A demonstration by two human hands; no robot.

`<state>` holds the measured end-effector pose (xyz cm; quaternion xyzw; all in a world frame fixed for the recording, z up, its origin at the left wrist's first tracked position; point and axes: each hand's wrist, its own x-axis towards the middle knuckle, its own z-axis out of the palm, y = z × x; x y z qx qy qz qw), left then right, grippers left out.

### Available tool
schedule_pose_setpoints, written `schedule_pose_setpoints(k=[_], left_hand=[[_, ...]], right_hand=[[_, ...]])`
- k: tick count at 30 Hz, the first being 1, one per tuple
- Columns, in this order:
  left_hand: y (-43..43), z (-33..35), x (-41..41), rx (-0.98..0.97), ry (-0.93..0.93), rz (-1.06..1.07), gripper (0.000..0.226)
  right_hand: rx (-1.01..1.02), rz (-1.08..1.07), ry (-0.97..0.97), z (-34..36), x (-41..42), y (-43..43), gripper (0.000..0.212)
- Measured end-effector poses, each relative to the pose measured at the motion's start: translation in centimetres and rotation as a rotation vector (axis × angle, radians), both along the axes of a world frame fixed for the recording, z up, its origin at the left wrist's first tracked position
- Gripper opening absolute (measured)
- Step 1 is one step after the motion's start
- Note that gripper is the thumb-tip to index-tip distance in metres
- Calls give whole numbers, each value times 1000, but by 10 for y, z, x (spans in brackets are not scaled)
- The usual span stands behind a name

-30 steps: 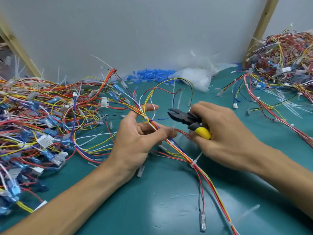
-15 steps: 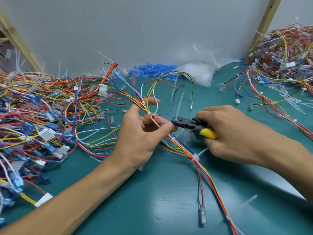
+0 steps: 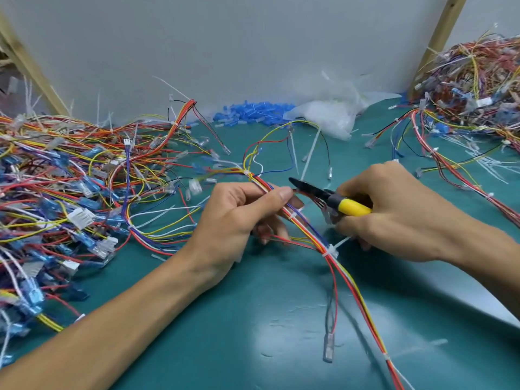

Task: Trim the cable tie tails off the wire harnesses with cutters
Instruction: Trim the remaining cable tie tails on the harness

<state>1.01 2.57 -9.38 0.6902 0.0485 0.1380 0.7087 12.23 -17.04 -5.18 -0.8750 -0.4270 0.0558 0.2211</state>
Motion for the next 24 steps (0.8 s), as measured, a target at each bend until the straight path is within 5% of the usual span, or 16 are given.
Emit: schedule_pose_setpoints(k=[3,13,24], left_hand=[[-2,-1,0,2,-64,-6,23],[-6,-5,-1,237,-126,87,19],[-6,-6,-2,262,-158,133,16]], right_hand=[[13,24,54,-1,-2,1,25],[2,94,-212,-6,-1,1,15],[-80,126,-201,-8,-10,3,8]])
